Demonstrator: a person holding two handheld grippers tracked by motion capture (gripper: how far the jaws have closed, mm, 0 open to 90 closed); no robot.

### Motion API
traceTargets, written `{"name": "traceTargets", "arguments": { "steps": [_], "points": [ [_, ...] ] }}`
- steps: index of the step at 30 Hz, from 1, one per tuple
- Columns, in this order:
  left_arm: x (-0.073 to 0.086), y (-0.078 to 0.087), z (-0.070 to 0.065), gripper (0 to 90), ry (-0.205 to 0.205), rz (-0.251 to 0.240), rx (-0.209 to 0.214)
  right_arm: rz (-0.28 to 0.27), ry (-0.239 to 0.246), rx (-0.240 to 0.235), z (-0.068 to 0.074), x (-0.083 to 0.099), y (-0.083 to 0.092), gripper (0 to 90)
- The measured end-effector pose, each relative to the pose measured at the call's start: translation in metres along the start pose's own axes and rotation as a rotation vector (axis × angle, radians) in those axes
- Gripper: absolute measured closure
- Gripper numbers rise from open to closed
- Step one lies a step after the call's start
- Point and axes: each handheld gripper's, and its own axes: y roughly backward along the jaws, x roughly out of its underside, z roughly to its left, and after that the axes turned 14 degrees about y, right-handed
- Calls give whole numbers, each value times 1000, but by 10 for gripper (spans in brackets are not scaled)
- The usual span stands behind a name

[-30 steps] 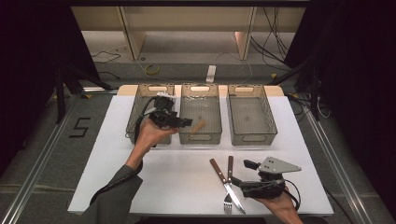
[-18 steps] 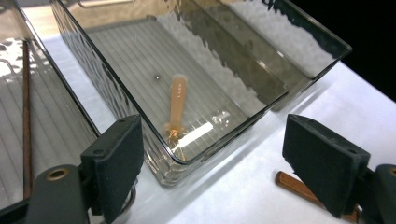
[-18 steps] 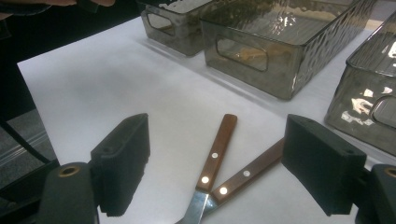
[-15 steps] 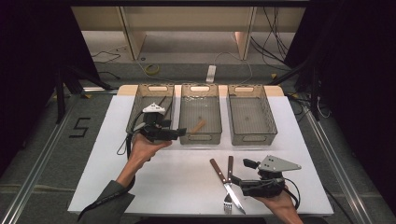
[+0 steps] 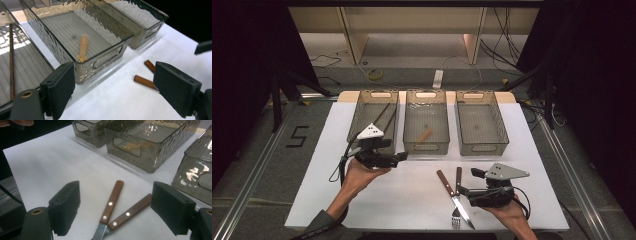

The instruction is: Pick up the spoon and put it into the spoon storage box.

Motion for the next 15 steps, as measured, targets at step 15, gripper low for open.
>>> {"name": "traceTargets", "arguments": {
  "steps": [15],
  "points": [
    [27,20,6,155,20,-3,8,66,5,-49,-10,-6,-27,267]
  ]
}}
